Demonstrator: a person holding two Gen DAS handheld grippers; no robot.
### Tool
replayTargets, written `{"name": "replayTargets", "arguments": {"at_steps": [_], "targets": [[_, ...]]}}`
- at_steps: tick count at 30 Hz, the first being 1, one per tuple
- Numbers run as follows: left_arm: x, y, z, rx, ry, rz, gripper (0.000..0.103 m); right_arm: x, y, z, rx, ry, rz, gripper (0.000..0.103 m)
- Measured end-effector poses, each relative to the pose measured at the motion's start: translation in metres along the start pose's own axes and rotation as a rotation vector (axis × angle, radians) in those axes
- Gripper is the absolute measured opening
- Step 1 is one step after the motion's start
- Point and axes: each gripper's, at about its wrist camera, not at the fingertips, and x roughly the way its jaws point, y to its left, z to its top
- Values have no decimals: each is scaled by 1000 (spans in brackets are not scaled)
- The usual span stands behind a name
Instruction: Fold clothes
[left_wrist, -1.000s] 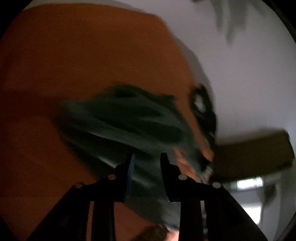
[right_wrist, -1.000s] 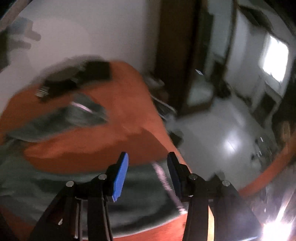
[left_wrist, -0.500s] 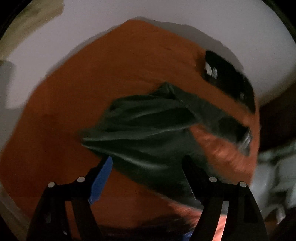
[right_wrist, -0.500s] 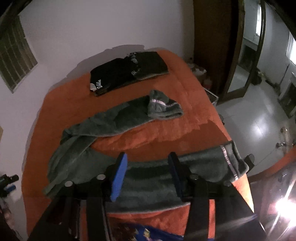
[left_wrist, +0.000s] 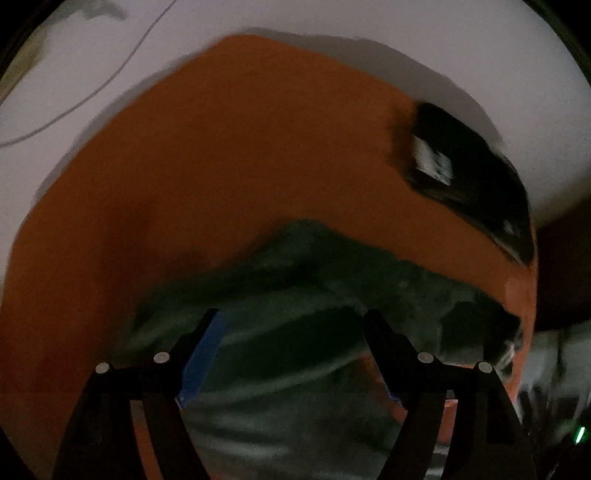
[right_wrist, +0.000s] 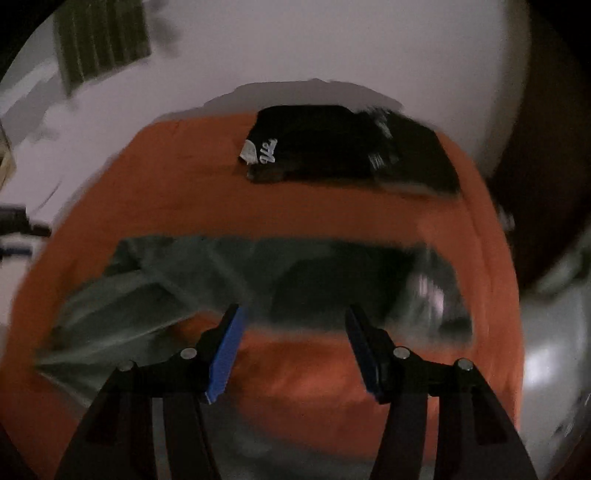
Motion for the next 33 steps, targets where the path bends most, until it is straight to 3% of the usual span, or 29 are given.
{"name": "replayTargets", "arguments": {"at_steps": [4, 7, 10, 15, 17, 21, 23, 27, 30, 33], "targets": [[30, -28, 24, 296, -30, -25, 76, 50, -42, 40, 36, 34, 54, 56], [43, -18, 28, 402, 5, 46, 76, 68, -67, 47, 40, 42, 50, 56], [57, 16, 40, 320, 120, 73, 76, 78, -93, 48, 83, 93, 54, 56], [68, 52, 54, 221, 169, 24, 77, 93, -140, 49, 201, 169, 44, 56], [70, 59, 53, 201, 134, 24, 77, 97, -151, 47, 225, 180, 31, 56], [70, 79, 49, 117, -11, 26, 77, 94, -168, 30, 295, 122, -52, 58], [80, 85, 50, 66, -15, 7, 77, 89, -173, 14, 329, 100, -82, 58], [95, 73, 55, 43, -65, -30, 77, 82, -168, -22, 271, 97, -138, 58], [97, 60, 37, 29, -130, -53, 77, 80, -152, -49, 232, 88, -120, 60], [101, 61, 8, -5, -147, -239, 78, 93, -132, -67, 226, 156, -72, 64]]}}
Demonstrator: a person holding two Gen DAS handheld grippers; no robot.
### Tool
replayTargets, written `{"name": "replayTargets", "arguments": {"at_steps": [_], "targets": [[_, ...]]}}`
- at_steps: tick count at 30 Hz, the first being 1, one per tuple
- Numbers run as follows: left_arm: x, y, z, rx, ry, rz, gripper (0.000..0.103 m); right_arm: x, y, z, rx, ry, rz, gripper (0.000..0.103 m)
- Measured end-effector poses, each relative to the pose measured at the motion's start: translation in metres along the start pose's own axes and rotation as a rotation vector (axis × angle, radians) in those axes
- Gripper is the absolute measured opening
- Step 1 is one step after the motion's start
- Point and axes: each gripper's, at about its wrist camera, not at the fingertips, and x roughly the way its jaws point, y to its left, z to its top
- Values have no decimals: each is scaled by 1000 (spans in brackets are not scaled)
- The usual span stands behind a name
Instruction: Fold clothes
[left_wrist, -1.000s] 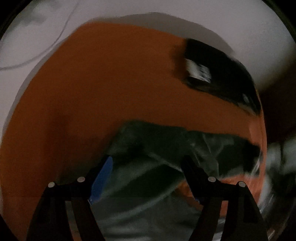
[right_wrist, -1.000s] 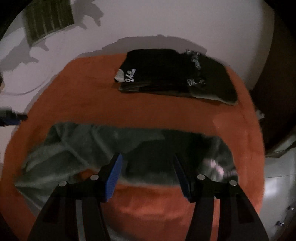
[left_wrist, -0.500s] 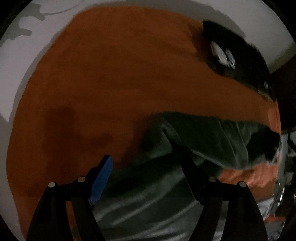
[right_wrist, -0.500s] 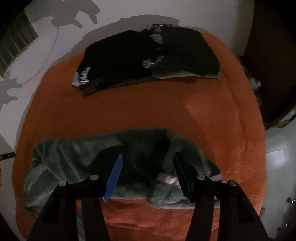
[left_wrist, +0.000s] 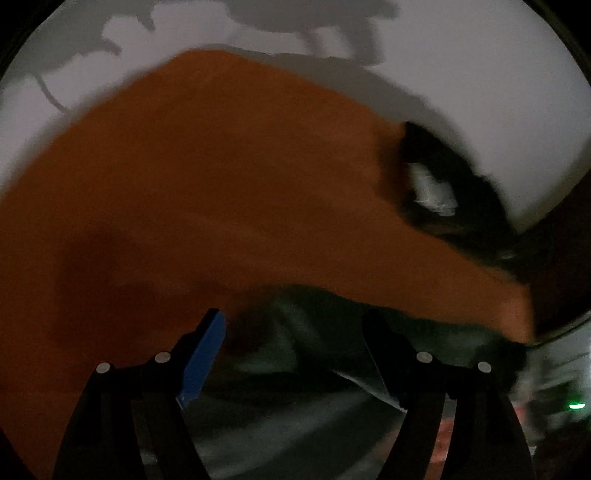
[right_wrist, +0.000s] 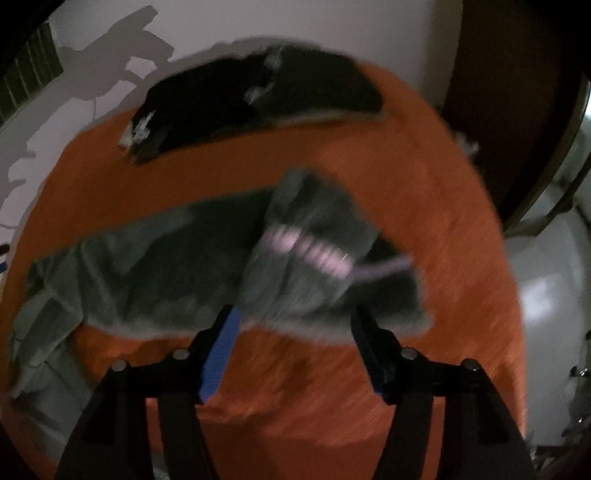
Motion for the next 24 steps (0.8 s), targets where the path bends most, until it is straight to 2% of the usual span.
{"name": "replayTargets", "arguments": {"at_steps": [1, 3, 5, 7, 8, 10, 11, 12, 13, 14, 15, 16, 19, 21, 22, 23, 24], "targets": [[6, -1, -7, 28, 70, -44, 78, 10, 9, -2, -36, 59, -12, 64], [6, 4, -16, 40, 102, -6, 77, 25, 26, -1, -121, 185, -81, 64], [1, 15, -26, 18, 142, 5, 77, 21, 37, 3, -174, 215, -140, 64], [-8, 24, -37, 22, 221, 7, 77, 22, 43, 11, -212, 261, -79, 64], [-13, 27, -42, 39, 258, 14, 77, 23, 43, 18, -222, 267, -88, 64], [-26, 30, -45, 103, 233, 85, 77, 28, 38, 37, -222, 215, -226, 64], [-36, 31, -45, 134, 185, 151, 77, 31, 35, 47, -224, 179, -299, 64], [-41, 33, -45, 134, 159, 152, 77, 37, 32, 54, -228, 144, -332, 64], [-49, 39, -49, 111, 135, 108, 78, 43, 27, 57, -227, 129, -306, 64], [-56, 45, -52, 88, 114, 65, 78, 50, 22, 60, -226, 114, -279, 54], [-59, 48, -54, 70, 108, 28, 77, 57, 17, 63, -225, 98, -252, 35], [-66, 55, -59, 41, 90, 13, 77, 61, 10, 66, -213, 91, -231, 8], [-77, 74, -72, -75, 82, -30, 77, 37, -34, 94, -52, -18, -196, 8], [-77, 76, -74, -98, 91, -32, 78, 28, -69, 124, 27, -77, -273, 10], [-78, 76, -75, -96, 92, -22, 78, 23, -87, 138, 67, -106, -311, 16], [-78, 76, -76, -91, 92, -8, 77, 19, -104, 153, 106, -136, -349, 43], [-80, 76, -77, -64, 92, 22, 78, 19, -122, 166, 151, -122, -386, 63]]}}
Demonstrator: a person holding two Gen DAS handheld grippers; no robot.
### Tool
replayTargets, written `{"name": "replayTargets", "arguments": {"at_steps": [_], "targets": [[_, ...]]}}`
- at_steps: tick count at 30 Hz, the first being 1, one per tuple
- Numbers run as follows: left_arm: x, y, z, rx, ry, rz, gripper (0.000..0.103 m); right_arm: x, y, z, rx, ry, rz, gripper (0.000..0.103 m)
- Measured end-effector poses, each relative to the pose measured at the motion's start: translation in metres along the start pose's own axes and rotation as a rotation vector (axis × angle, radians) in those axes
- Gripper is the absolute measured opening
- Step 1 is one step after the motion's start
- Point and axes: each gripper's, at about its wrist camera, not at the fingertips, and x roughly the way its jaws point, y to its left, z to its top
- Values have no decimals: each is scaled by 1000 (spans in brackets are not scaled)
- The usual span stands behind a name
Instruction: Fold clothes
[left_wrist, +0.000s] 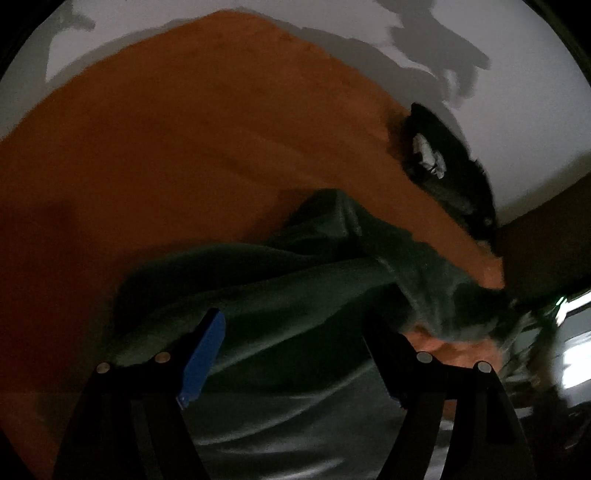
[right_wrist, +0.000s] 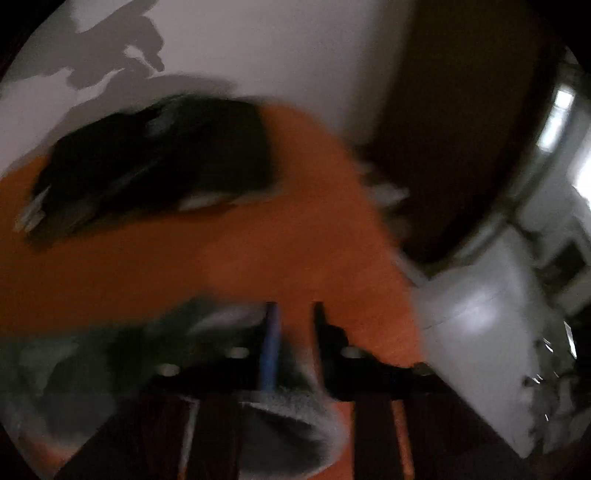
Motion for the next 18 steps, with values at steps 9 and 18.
{"name": "replayTargets", "arguments": {"at_steps": [9, 18], "targets": [[5, 21, -27, 18, 63, 100, 78, -11, -24, -79, -3, -33, 197, 73], [12, 13, -27, 18, 62, 115, 78, 57, -58, -72, 97, 33, 330, 6]]}}
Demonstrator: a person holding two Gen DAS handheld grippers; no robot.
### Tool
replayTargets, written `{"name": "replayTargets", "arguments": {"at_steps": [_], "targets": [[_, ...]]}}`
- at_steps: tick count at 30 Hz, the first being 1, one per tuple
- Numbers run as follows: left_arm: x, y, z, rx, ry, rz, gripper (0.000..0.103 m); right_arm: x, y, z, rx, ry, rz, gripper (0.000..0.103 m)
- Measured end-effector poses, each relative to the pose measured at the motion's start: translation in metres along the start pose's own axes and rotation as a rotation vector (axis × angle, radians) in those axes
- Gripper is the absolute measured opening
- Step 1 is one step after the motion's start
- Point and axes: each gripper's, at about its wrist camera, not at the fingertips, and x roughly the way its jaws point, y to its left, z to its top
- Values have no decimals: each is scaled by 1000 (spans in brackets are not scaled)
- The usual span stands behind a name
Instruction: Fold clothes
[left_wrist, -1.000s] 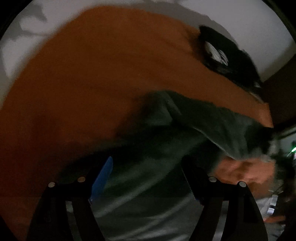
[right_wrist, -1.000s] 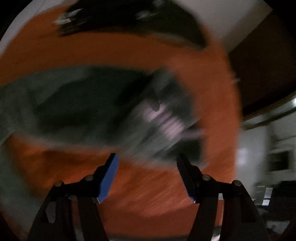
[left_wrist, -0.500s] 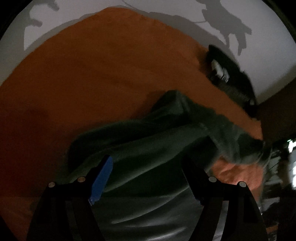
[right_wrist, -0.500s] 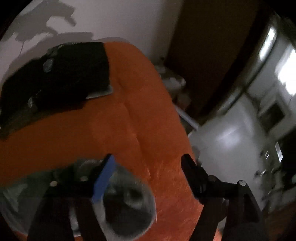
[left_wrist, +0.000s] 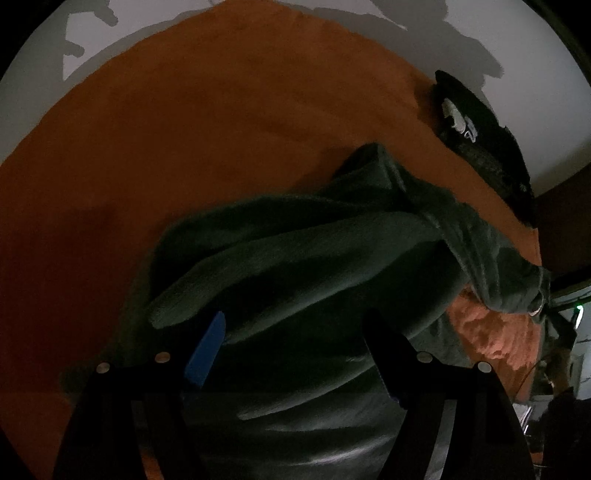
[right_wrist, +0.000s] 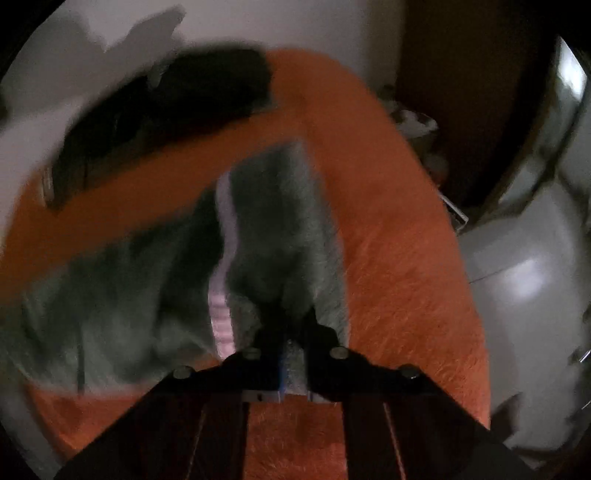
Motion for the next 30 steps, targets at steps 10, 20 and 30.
{"name": "replayTargets", "arguments": {"at_steps": [10, 20, 30], "targets": [[15, -1, -1, -27, 55, 9, 78, 29, -76, 43, 185, 253, 43, 13], [25, -5, -8, -4, 87, 21, 78, 7, -79, -24, 170, 111, 174, 50], [4, -1, 12, -8, 27, 4, 78, -63, -107, -6, 402, -42, 23, 9]]}}
